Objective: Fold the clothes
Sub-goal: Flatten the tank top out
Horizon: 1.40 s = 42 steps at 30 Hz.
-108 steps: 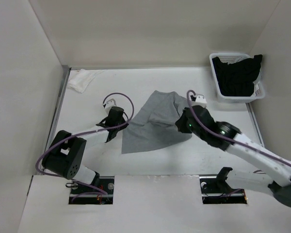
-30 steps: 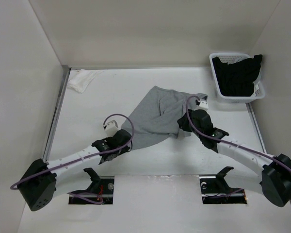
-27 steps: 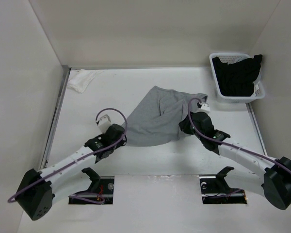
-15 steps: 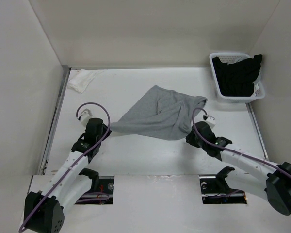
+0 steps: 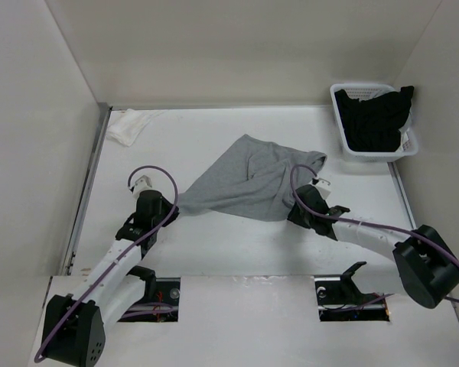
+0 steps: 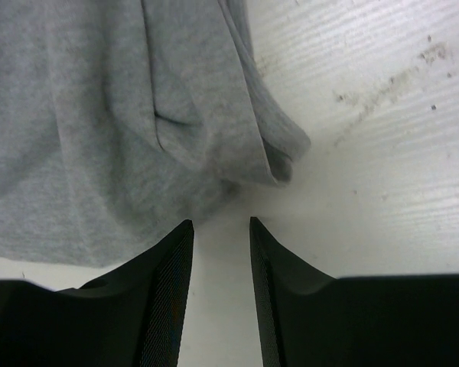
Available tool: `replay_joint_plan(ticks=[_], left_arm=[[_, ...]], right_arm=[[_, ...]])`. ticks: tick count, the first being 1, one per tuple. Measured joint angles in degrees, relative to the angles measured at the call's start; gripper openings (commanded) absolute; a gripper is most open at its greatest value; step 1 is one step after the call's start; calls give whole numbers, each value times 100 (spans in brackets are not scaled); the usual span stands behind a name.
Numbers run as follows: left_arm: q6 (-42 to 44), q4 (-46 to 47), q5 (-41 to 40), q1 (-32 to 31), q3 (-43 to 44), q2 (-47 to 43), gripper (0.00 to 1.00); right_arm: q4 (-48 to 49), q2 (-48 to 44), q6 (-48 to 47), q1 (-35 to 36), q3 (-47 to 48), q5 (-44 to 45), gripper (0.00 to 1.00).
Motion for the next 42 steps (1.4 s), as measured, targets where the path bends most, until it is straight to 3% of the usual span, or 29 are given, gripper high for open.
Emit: replay_joint_plan(ticks=[11, 18, 33, 38, 42], left_arm=[[15, 103, 92, -7, -2, -13, 3], [-101, -13, -15, 490, 2, -345, 3], [-640, -70, 125, 791, 269, 52, 3], [-673, -31, 149, 813, 284, 57, 3], [-684, 35, 157, 802, 289, 101, 3]], right_arm=[[-42, 452, -24, -24, 369, 251, 37], [-260, 542, 4, 4, 507, 365, 38], [-175, 748, -42, 142, 625, 424, 36], [-219, 798, -85, 142, 675, 424, 32], [-258, 883, -120, 142, 754, 420, 15]])
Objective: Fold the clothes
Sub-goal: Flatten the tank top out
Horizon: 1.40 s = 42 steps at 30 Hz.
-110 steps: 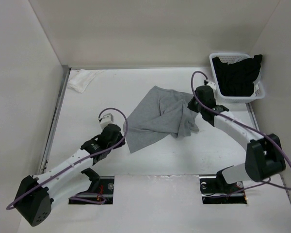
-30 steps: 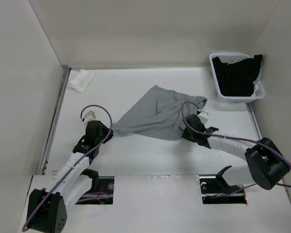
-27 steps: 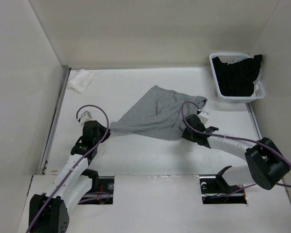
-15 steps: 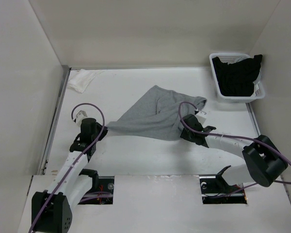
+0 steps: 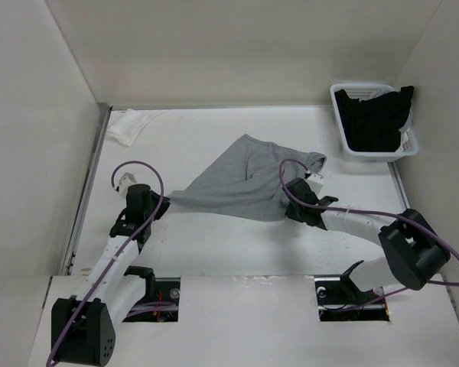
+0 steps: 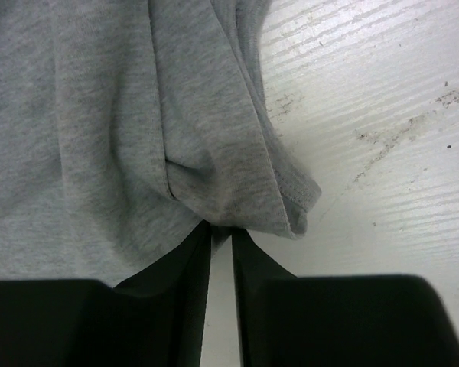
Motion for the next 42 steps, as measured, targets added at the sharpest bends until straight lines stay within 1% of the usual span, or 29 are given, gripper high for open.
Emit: replay_joint_plan(ticks=[2, 6, 11, 14, 17, 20, 23, 27, 30, 32, 33, 35, 37, 40, 42], left_arm=[[0, 17, 4, -11, 0, 17, 3], [0, 81, 7, -42, 0, 20, 3], [2, 144, 15, -74, 7, 20, 2], [2, 105, 35, -144, 59, -28, 1], [4, -125, 28, -380, 332, -350, 1], [7, -387, -57, -695, 986, -782, 1], [52, -468, -238, -1036, 1961, -1143, 1], [234, -422, -654, -1447, 3342, -1412, 1], [492, -356, -938, -1639, 4463, -1392, 1], [673, -225, -1064, -1668, 5239, -1276, 1], [750, -142, -1110, -1665, 5604, -1204, 1], [859, -31, -1147, -1659, 6227, -1045, 1], [940, 83, -1152, -1646, 6690, -885, 2], [1054, 190, -1185, -1613, 7055, -658, 2], [1154, 223, -1250, -1572, 7110, -472, 2]], right_arm=[[-28, 33, -2, 0, 22, 0, 9], [-92, 94, 4, 0, 107, 2, 0], [-168, 42, 9, 26, 127, 74, 0], [-487, -522, 7, 295, 138, 278, 0], [-1121, -1598, 2, 785, 448, 535, 0], [-1816, -2511, -79, 1290, 1344, 938, 0], [-2452, -3067, -337, 1873, 2728, 1543, 0], [-3027, -3211, -1075, 2879, 4846, 2564, 0], [-3086, -2979, -2052, 3952, 6592, 3508, 0], [-2708, -2743, -2970, 4704, 7626, 4129, 0], [-2341, -2618, -3550, 5073, 8030, 4411, 0], [-1410, -2415, -4798, 5442, 8463, 4752, 0], [-181, -2188, -6234, 5530, 8605, 4981, 0], [1762, -1803, -8253, 5510, 8419, 5071, 0], [2577, -1591, -9060, 5329, 8107, 5047, 0]])
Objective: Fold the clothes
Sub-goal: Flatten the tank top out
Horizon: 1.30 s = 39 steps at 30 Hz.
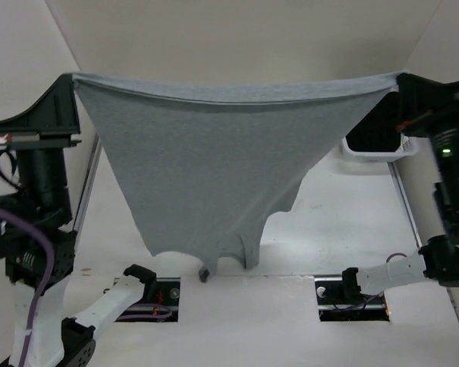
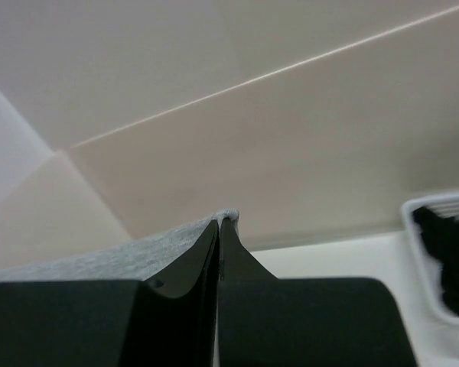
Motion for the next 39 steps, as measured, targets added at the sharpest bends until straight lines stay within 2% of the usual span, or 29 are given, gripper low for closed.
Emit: replay_joint_plan(ticks=[2, 5, 8, 12, 15, 19, 21, 24, 28, 32, 34, 36, 39], left_arm=[[131, 24, -125, 94, -15, 280, 3], [236, 94, -190, 367, -260, 831, 3], [208, 114, -111, 741, -682, 1574, 3], [-2, 61, 168, 1248, -1119, 2868, 3], [-144, -103, 361, 1460, -1071, 3980, 2], [-269, -501, 651, 1589, -315, 5147, 2], [-297, -612, 761, 1611, 184, 5438, 2], [-308, -678, 903, 1622, 1001, 5501, 2], [-275, -402, 1032, 1685, 1908, 5239, 2], [-101, -157, 1032, 1840, 2210, 4699, 3], [-22, -44, 1016, 1884, 2223, 4457, 3], [42, 109, 1019, 1884, 2081, 4223, 3], [109, 411, 1025, 1818, 1272, 3766, 3]], right_arm=[[404, 173, -400, -452, -396, -76, 0], [391, 450, -299, -1427, -942, -282, 0], [-302, 787, 544, -2332, -1325, -772, 0], [-1886, 1530, 2417, -3797, -1327, -2240, 0], [-2859, 2470, 3602, -5038, -734, -3620, 0], [-3871, 4194, 4555, -6201, 1226, -4784, 0], [-4131, 4741, 4800, -6507, 2000, -5075, 0], [-4398, 4990, 5025, -6699, 2662, -5337, 0], [-4251, 4697, 5163, -6710, 3099, -5539, 0], [-4006, 4122, 5180, -6671, 3353, -5608, 0], [-3915, 3759, 5180, -6671, 3268, -5606, 0], [-3786, 3268, 5187, -6671, 2793, -5578, 0], [-3471, 2302, 5202, -6592, 1303, -5436, 0]])
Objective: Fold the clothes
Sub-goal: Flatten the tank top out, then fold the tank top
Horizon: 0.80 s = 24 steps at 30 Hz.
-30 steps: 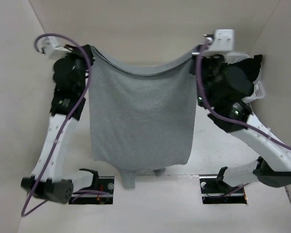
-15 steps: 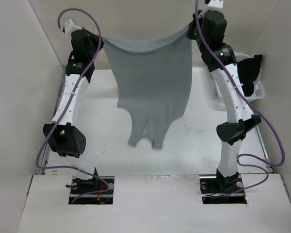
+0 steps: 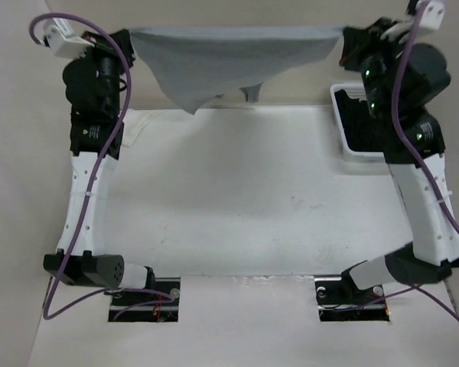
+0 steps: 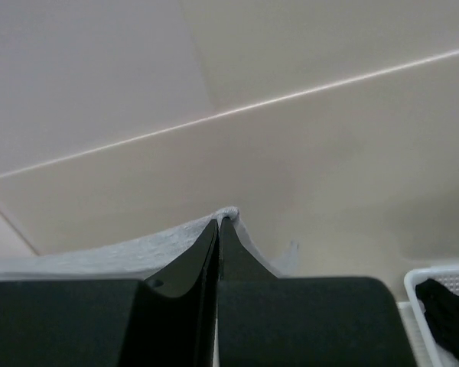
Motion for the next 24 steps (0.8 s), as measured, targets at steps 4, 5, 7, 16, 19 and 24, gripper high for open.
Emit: replay_joint_plan(ticks=[4, 5, 7, 16, 19, 24], left_arm=[[17, 297, -59, -162, -1862, -730, 3], [20, 313, -101, -210, -2411, -960, 3], [13, 238, -223, -337, -3692, -1567, 3], [-214, -1919, -667, -822, -6832, -6164, 3], [-588, -2706, -708, -1008, -7145, -7106, 2], [-1244, -4017, -772, -1386, -7486, -7348, 2]], right_arm=[[481, -1405, 39, 474, -2903, 402, 0], [579, -1735, 52, 682, -3685, 529, 0], [710, -2409, 105, 1178, -5257, 800, 0], [-916, -5799, 2450, 4680, -8985, 1923, 0], [-1801, -6159, 3838, 5705, -9219, 2166, 0], [-2870, -5652, 5392, 6994, -9390, 2293, 0]])
